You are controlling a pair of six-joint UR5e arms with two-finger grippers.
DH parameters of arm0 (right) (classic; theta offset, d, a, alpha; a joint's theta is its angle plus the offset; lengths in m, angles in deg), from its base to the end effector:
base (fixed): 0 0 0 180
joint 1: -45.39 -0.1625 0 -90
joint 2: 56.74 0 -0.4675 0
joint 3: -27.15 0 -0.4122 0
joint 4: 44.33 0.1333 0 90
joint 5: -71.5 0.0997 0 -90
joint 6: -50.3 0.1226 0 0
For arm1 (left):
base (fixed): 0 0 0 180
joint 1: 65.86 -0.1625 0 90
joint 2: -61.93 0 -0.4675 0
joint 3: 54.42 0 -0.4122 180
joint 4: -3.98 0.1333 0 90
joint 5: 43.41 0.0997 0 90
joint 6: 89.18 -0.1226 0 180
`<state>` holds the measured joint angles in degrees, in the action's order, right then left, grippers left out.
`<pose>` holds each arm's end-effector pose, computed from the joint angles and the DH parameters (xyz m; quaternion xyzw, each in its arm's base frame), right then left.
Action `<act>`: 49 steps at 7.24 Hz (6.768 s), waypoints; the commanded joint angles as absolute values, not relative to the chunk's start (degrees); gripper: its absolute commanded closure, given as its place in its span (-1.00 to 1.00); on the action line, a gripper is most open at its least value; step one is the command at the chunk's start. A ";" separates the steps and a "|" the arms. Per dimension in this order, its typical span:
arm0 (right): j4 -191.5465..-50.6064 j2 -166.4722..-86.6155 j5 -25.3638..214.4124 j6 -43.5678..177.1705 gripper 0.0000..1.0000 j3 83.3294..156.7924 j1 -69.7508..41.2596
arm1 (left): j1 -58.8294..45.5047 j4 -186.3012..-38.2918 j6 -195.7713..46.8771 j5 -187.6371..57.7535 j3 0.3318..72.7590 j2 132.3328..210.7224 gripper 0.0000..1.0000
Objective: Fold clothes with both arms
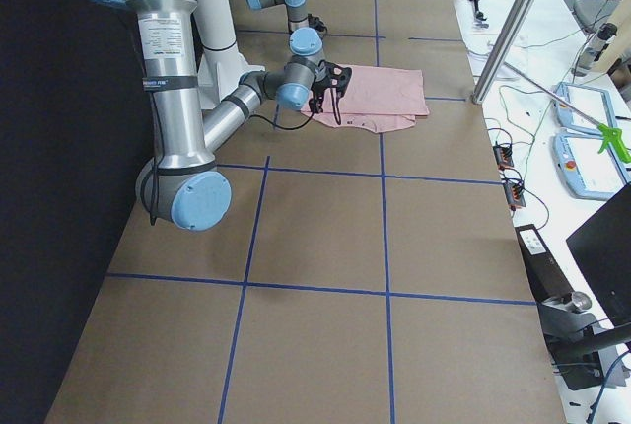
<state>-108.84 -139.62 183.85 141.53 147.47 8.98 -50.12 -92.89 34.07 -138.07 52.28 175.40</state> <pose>-0.3764 -0.3853 0.3386 -0.0028 -0.5381 0.1742 0.8247 0.6004 -0.2974 0.3357 -0.0975 0.3884 -0.3651 0.8404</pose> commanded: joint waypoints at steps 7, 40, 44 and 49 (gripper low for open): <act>-108.84 -139.79 184.00 141.44 -1.00 147.56 8.74 | -49.77 -90.15 33.87 -137.80 52.54 175.58 0.75; -127.91 -119.93 171.43 154.45 1.00 129.28 26.84 | -46.52 -90.06 21.83 -138.24 58.69 174.08 1.00; -127.83 -119.49 171.43 153.92 1.00 132.16 26.05 | -46.79 -90.06 21.83 -138.33 58.95 173.99 1.00; -127.91 -125.00 173.98 153.75 1.00 143.04 26.83 | -54.58 -79.71 22.88 -138.59 70.44 173.55 1.00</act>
<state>-127.82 -122.43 173.45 153.84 138.74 25.97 -51.38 -82.30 22.40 -138.50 67.43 173.52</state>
